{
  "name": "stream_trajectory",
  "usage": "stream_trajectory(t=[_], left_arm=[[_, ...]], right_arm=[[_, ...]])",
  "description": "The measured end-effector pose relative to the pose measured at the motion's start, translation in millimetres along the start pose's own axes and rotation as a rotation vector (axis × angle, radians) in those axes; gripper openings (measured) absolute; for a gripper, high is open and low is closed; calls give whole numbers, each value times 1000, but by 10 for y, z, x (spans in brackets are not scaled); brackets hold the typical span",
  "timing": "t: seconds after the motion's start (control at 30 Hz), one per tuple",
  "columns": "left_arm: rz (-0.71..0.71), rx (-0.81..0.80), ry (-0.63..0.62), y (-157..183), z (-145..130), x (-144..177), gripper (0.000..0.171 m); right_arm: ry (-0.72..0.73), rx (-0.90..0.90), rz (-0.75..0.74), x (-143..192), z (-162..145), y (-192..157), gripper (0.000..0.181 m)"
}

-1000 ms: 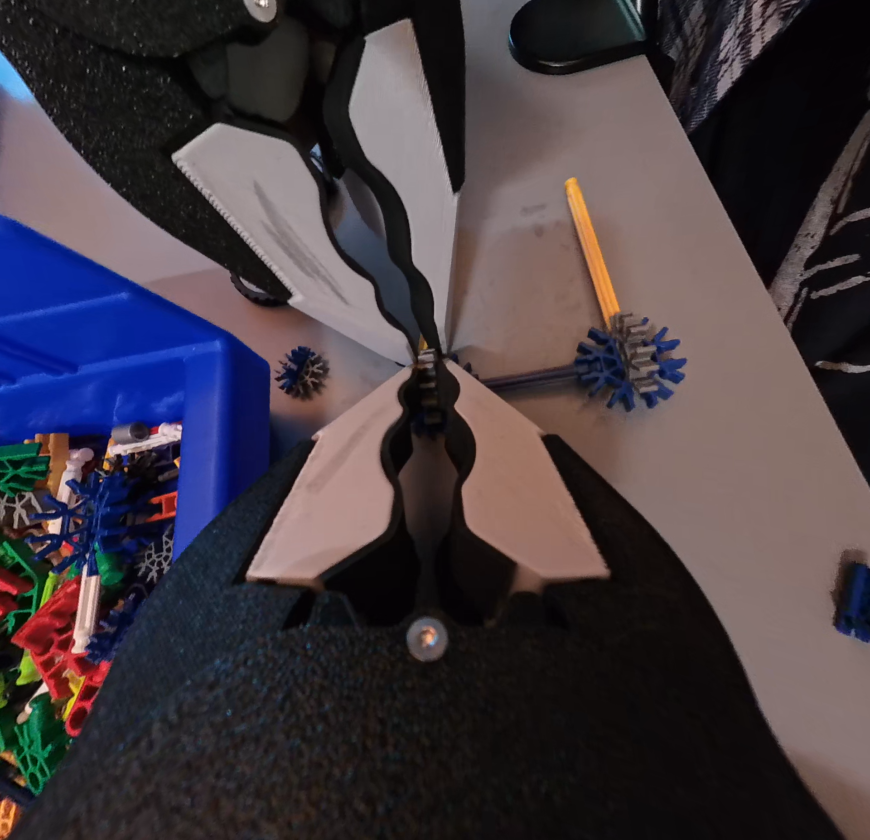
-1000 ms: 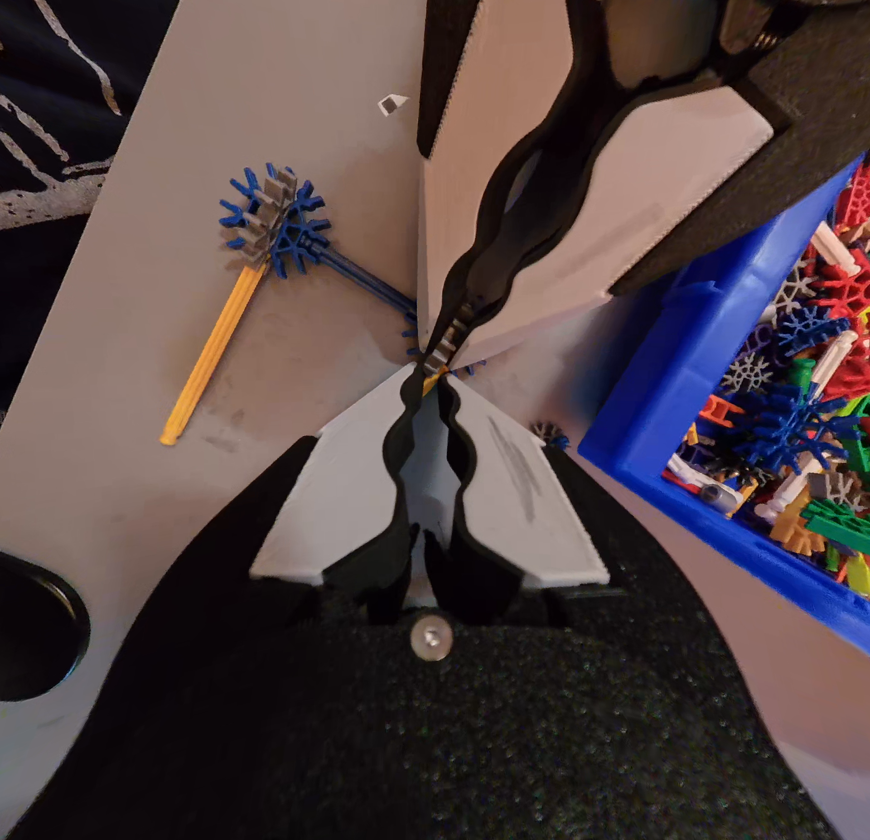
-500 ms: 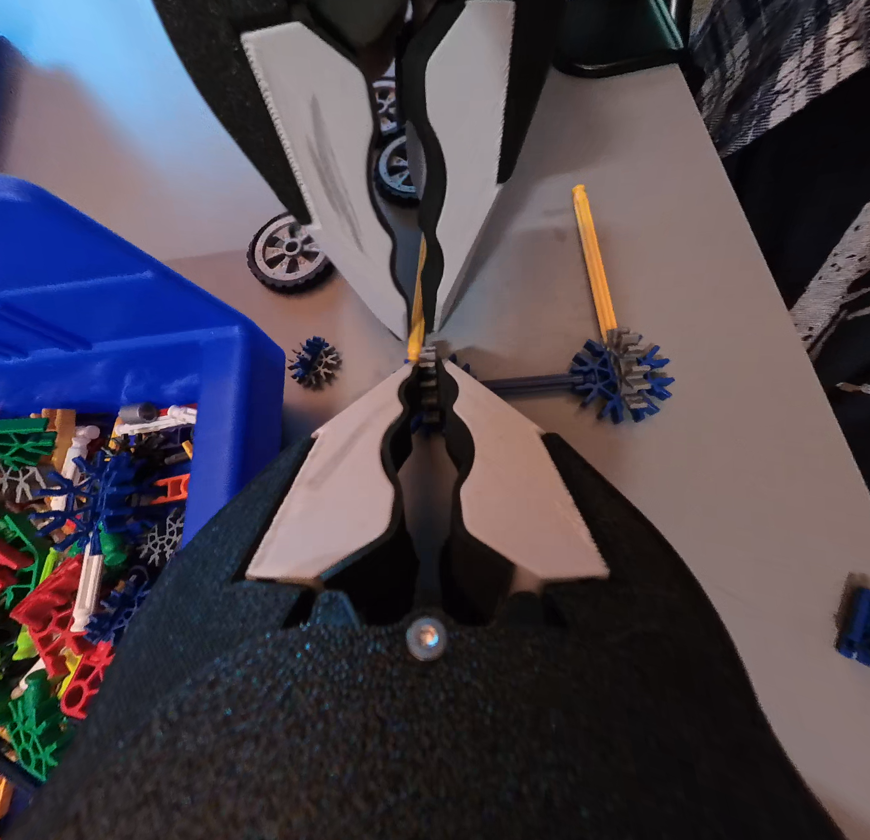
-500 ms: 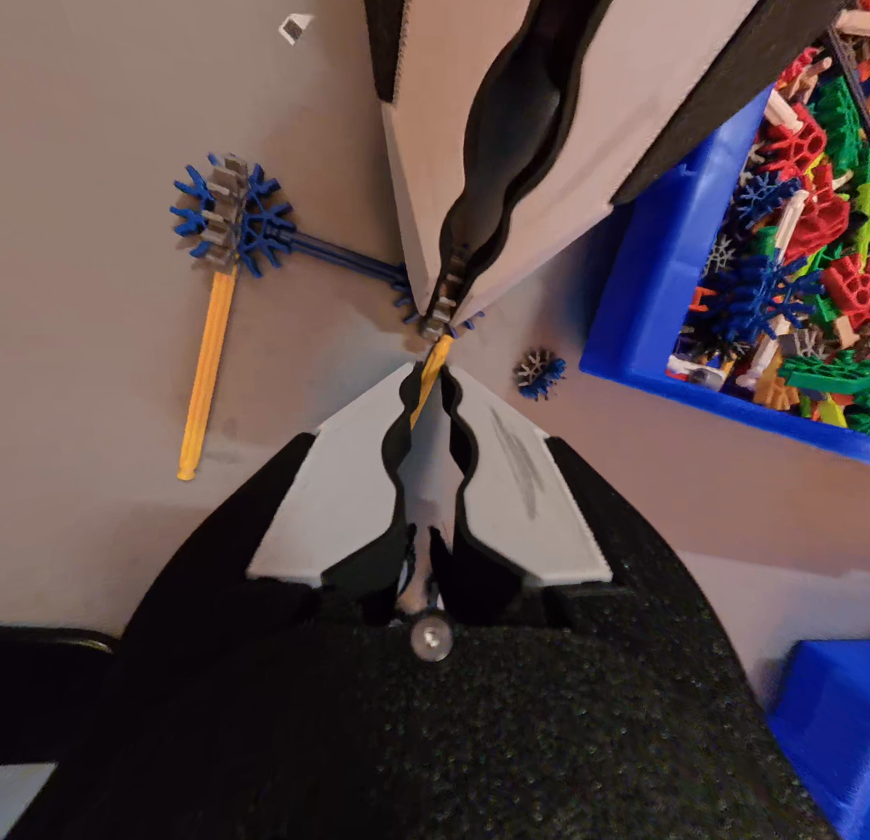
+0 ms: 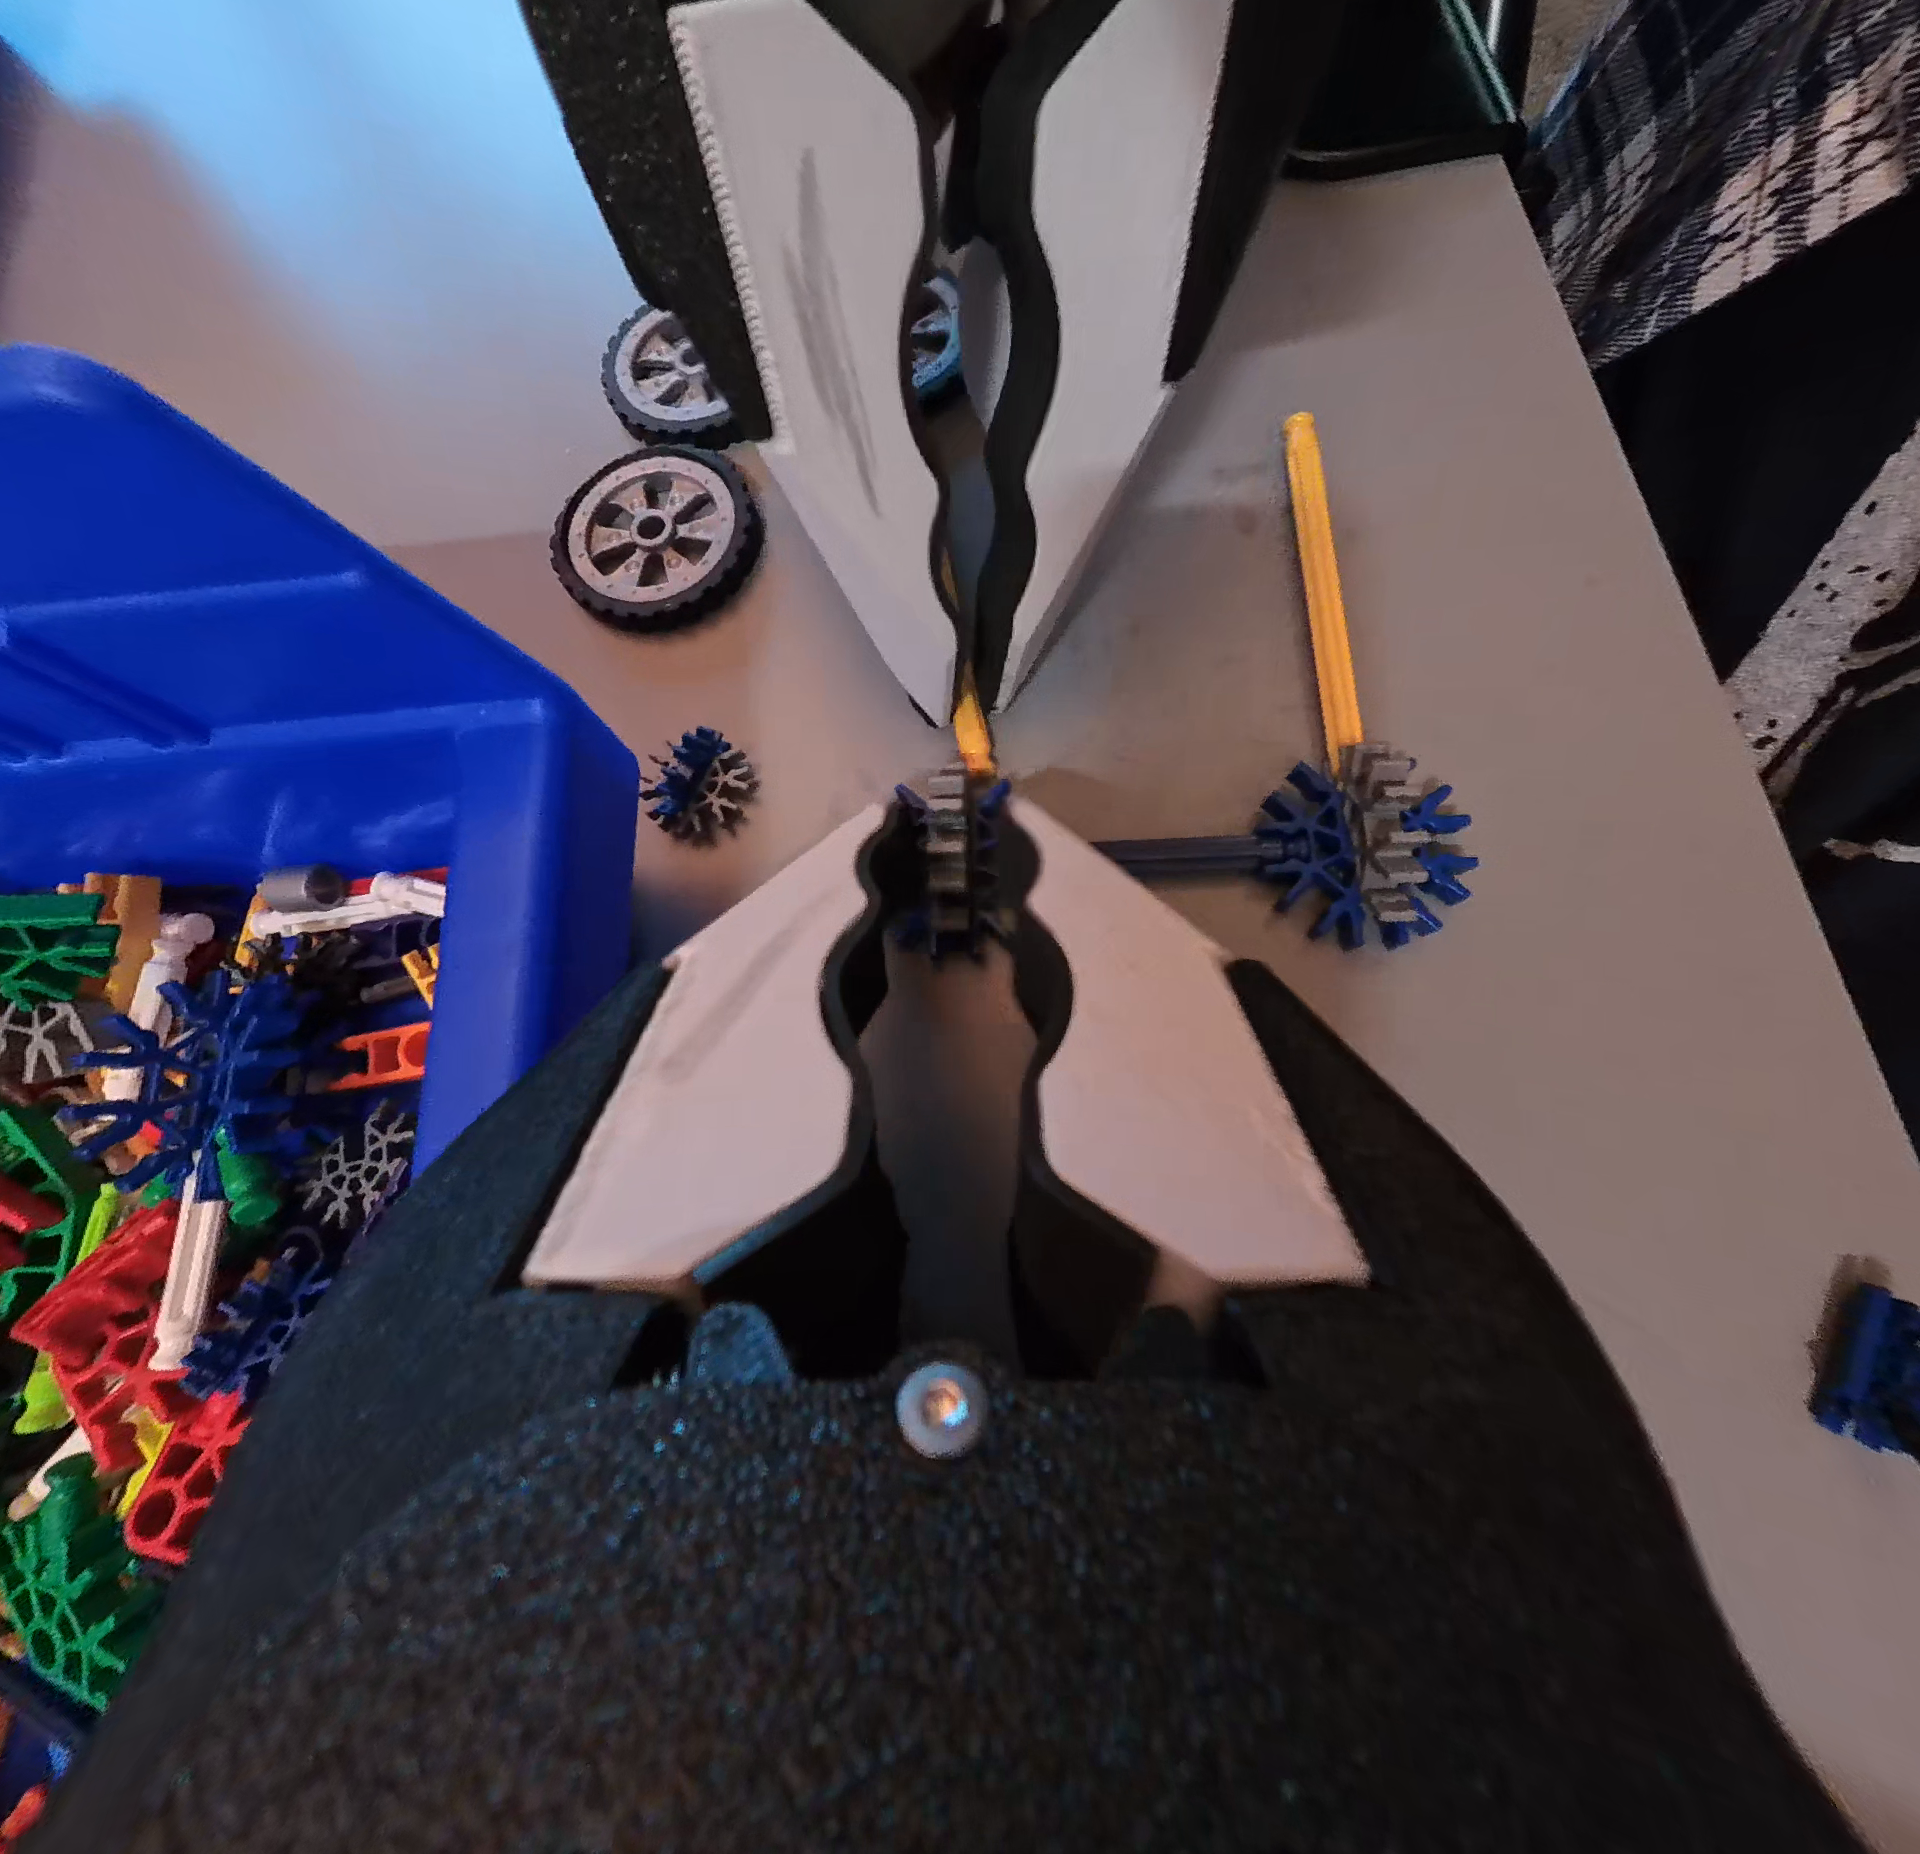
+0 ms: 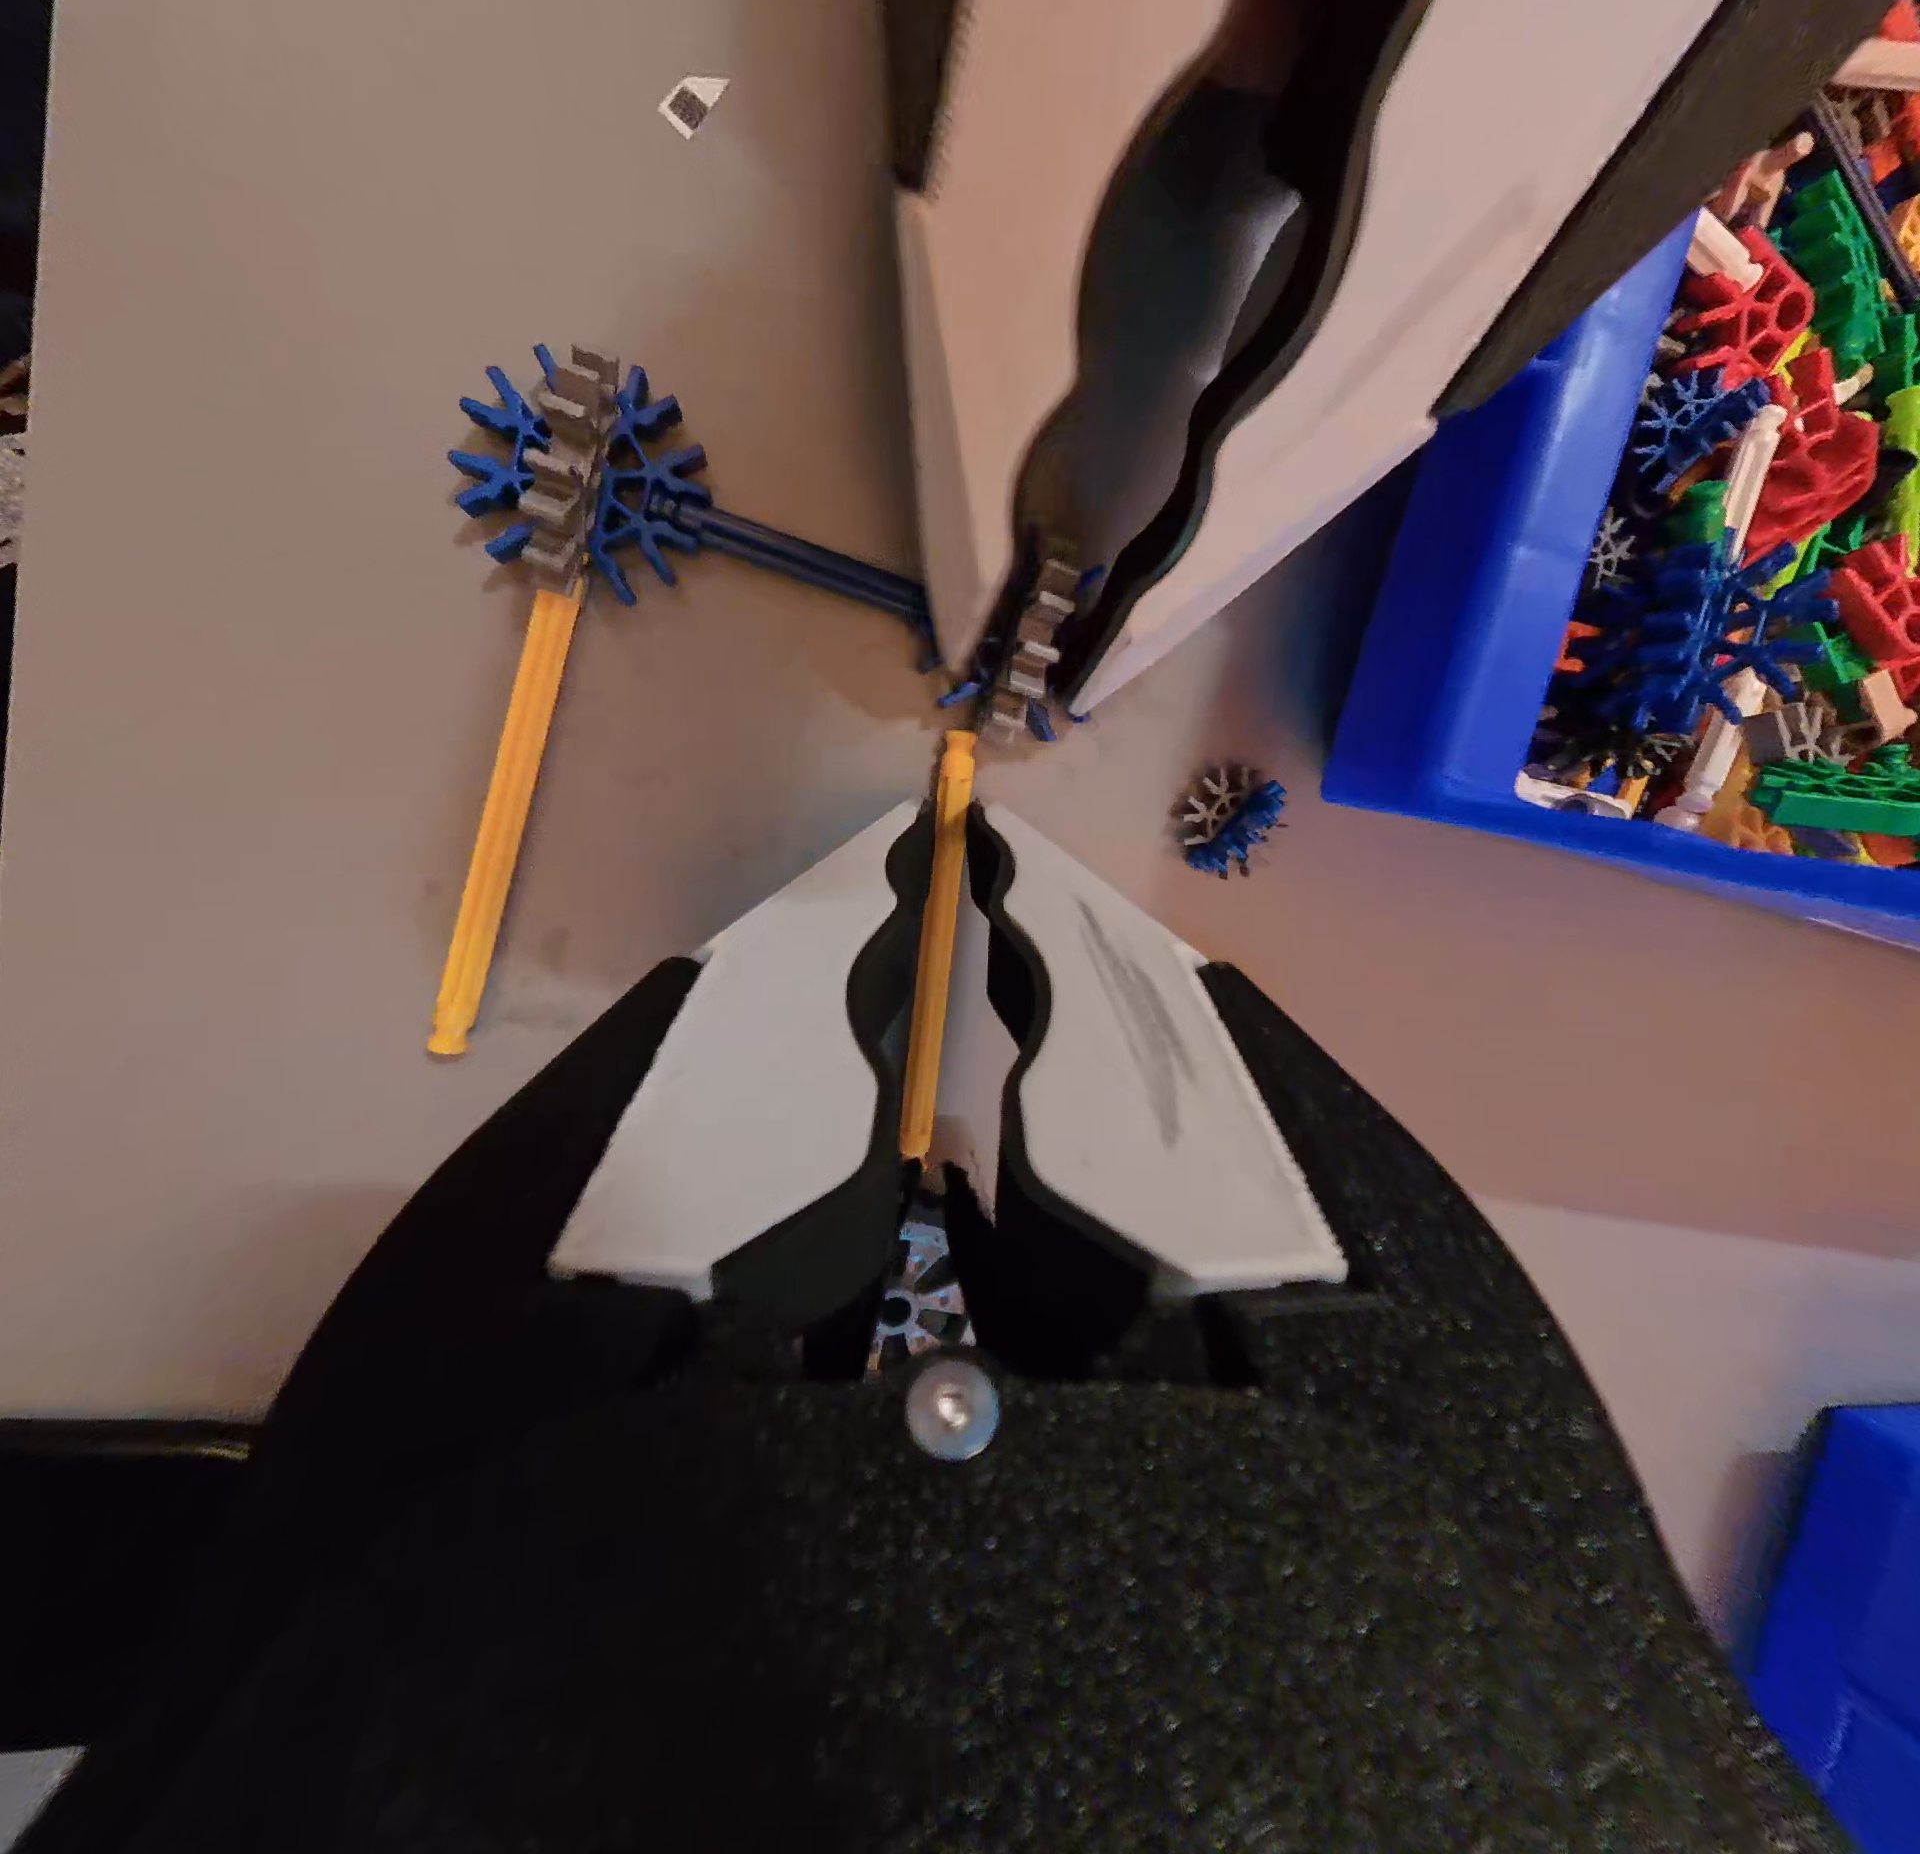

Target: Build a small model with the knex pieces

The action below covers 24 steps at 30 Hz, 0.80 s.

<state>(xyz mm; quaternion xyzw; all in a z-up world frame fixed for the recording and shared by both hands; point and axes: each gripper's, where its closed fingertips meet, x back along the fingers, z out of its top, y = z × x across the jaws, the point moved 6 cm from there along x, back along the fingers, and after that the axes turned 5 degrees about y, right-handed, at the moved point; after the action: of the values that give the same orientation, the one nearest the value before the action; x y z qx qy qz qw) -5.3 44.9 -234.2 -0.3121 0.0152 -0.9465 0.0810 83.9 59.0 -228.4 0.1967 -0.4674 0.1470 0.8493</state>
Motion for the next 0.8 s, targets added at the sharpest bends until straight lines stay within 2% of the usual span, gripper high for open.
stream_trajectory(t=[0.03,0.2,0.4,0.8], left_arm=[[-8,5,4,7,2,12,22],[-12,26,18,-6,3,53,27],[-22,16,-9,10,-25,46,4],[-15,20,-8,3,-26,37,4]], right_arm=[[4,-6,-1,-2,-1,4,5],[9,-9,-3,-6,1,5,5],[36,-20,-9,-27,27,-2,4],[35,8,-71,-33,42,17,4]])
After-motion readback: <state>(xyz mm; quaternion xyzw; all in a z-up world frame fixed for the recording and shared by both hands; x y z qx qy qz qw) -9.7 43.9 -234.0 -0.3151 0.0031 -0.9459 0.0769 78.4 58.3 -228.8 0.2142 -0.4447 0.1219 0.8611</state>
